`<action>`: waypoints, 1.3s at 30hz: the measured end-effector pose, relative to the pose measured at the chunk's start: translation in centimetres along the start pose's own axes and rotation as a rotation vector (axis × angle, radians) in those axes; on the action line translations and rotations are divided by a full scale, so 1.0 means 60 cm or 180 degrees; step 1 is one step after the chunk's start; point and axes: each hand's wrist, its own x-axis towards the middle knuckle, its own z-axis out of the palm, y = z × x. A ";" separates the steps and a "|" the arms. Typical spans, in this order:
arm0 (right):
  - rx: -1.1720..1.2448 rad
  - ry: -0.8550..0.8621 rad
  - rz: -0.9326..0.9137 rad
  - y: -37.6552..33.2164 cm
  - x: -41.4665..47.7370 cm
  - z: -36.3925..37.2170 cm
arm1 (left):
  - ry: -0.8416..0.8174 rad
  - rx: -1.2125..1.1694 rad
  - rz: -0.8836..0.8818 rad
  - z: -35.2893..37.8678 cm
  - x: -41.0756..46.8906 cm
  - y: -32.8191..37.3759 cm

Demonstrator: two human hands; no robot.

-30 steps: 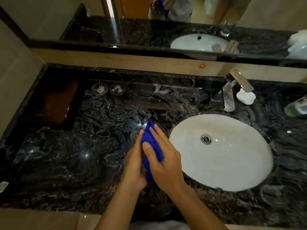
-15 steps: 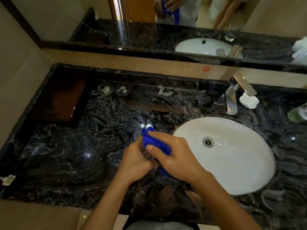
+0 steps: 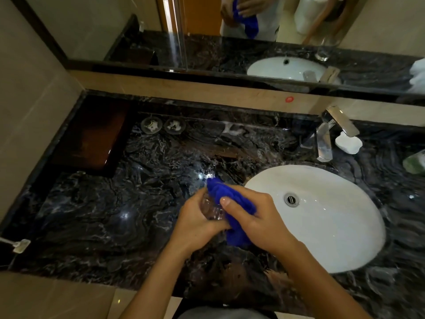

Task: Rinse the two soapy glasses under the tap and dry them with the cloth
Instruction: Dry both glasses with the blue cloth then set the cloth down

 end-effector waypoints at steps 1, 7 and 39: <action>0.0259 0.0180 0.0266 0.006 0.009 -0.003 | -0.0095 -0.0351 -0.0097 0.003 -0.004 0.001; 0.3577 0.0125 0.2176 0.011 0.019 0.019 | -0.0468 -0.3154 -0.0657 0.022 -0.004 0.023; -0.1104 -0.0552 -0.0089 -0.006 0.026 0.018 | -0.0266 0.0045 0.0138 -0.115 0.024 -0.064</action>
